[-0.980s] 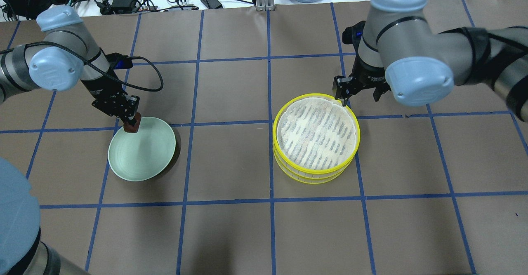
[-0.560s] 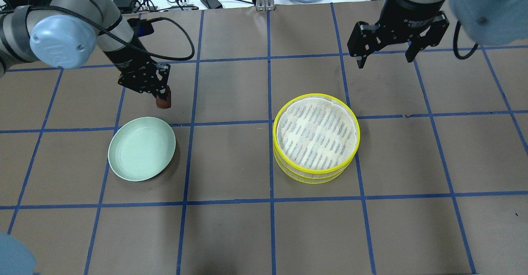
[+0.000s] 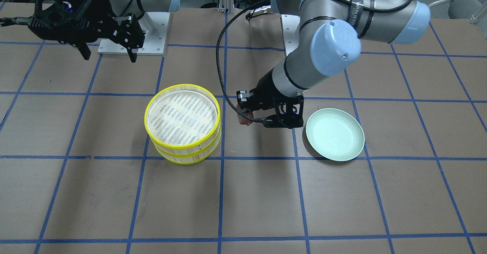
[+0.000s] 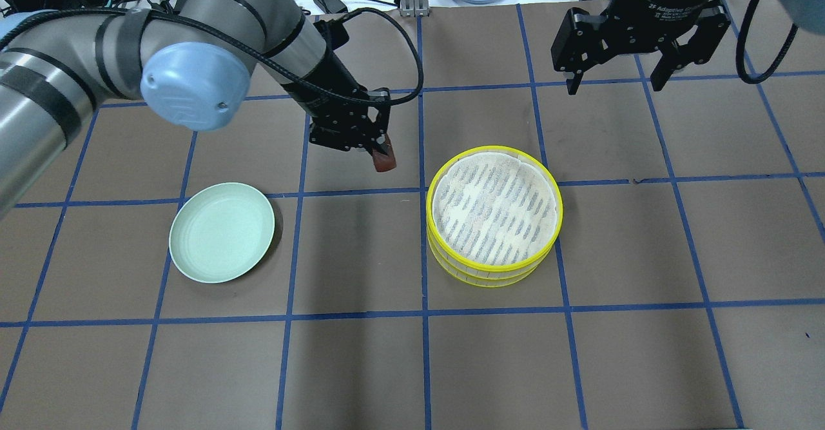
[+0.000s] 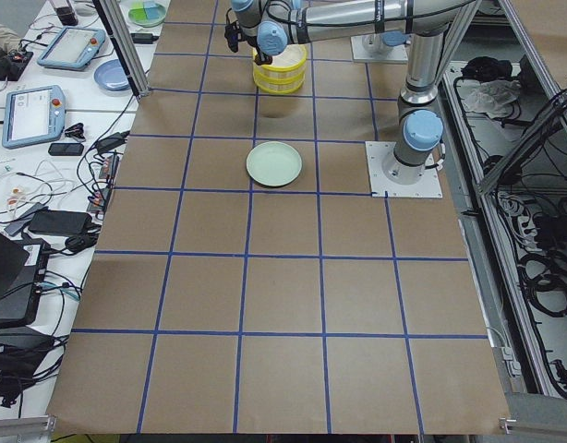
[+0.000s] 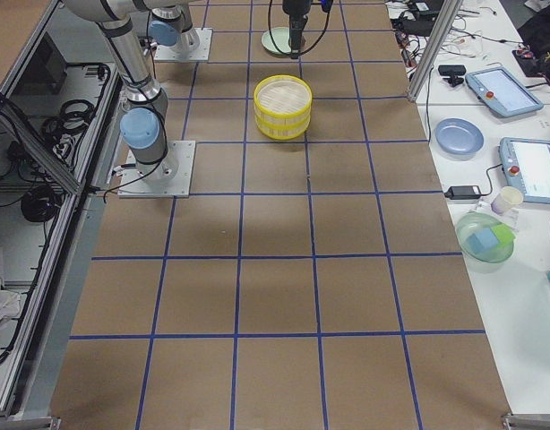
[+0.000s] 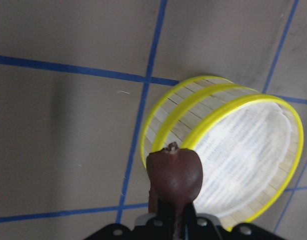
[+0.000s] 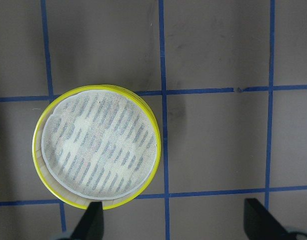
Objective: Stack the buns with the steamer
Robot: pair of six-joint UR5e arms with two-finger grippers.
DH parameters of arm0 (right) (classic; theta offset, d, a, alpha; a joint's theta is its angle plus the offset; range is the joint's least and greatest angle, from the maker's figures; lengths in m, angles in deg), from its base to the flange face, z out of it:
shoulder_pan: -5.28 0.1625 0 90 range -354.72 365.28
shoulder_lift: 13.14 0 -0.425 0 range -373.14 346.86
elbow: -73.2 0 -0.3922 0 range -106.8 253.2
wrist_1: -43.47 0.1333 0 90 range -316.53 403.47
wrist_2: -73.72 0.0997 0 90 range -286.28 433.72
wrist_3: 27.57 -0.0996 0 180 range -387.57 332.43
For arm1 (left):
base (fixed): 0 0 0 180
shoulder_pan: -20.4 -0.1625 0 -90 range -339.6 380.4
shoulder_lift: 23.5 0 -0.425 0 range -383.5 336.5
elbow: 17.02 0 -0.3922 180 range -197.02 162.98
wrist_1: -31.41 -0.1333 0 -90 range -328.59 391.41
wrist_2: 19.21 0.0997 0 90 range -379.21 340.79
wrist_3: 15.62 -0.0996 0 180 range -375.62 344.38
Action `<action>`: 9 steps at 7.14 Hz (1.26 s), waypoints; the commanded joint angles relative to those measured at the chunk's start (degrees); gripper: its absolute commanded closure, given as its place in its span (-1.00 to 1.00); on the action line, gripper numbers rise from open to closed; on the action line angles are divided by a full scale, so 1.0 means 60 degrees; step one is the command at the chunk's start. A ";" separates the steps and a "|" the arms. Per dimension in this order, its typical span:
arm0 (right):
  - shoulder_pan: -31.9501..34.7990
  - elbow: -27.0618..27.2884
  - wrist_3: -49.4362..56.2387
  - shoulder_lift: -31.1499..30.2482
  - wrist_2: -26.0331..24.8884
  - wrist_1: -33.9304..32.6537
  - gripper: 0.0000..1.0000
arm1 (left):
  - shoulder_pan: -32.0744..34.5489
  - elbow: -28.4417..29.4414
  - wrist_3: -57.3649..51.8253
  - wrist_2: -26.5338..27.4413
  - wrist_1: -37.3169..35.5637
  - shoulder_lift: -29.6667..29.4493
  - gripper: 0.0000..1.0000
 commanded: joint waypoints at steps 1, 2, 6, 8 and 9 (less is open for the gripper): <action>0.0034 0.0033 -0.0130 -0.0024 0.0015 -0.0008 -0.99 | 0.1012 -0.0486 0.0510 -0.0344 -0.0877 -0.0248 1.00; 0.0005 0.0033 -0.0130 -0.0024 0.0001 -0.0008 -1.00 | 0.1132 -0.0721 0.0643 -0.0793 -0.1273 -0.0321 1.00; 0.0005 0.0282 -0.0116 -0.0068 -0.0014 -0.0022 -1.00 | 0.1162 -0.0840 0.1007 -0.0930 -0.1584 -0.0614 -0.82; 0.0005 0.0282 -0.0116 -0.0068 -0.0014 -0.0022 -1.00 | 0.1162 -0.0826 0.1303 -0.0915 -0.1599 -0.0629 -1.00; 0.0005 0.0282 -0.0116 -0.0068 0.0000 -0.0022 -1.00 | 0.1148 -0.0753 0.1275 -0.0915 -0.1599 -0.0629 -1.00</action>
